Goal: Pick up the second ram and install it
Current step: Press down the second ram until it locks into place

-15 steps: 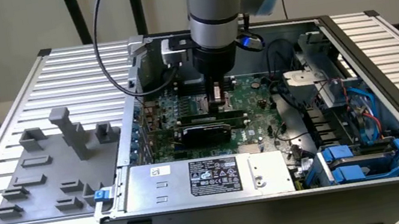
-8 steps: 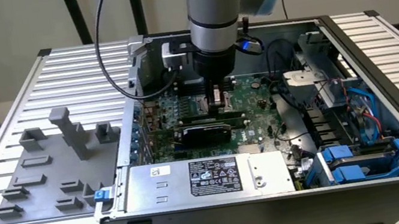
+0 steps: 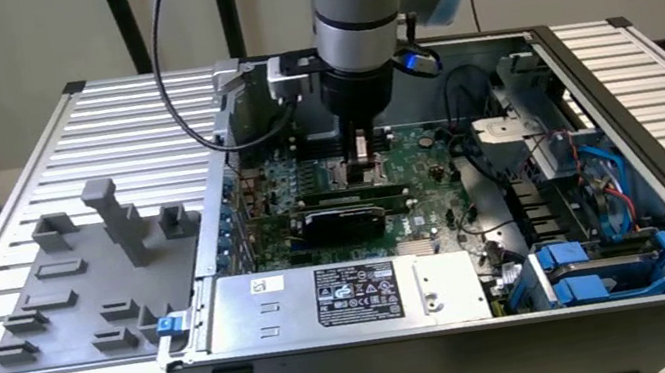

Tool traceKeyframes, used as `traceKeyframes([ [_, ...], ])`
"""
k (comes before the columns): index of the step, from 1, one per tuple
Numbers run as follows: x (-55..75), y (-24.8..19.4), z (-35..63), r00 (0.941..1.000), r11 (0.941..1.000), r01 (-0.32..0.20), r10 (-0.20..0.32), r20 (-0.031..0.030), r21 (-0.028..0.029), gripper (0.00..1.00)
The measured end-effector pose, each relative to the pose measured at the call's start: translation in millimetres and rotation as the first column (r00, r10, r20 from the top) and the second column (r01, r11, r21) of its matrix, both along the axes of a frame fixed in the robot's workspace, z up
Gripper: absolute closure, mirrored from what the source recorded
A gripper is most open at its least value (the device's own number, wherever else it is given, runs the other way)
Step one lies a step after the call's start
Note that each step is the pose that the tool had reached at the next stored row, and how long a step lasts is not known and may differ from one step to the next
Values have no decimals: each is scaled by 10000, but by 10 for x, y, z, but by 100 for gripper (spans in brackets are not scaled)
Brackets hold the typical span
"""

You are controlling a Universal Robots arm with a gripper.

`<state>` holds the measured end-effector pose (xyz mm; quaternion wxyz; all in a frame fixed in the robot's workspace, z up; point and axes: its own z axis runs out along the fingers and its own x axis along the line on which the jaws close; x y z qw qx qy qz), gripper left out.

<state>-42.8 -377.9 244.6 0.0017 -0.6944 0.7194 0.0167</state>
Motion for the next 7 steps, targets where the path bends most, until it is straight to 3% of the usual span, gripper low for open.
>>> traceKeyframes([
  [7,0,0,0,10000,10000,0,0,0,3,100],
])
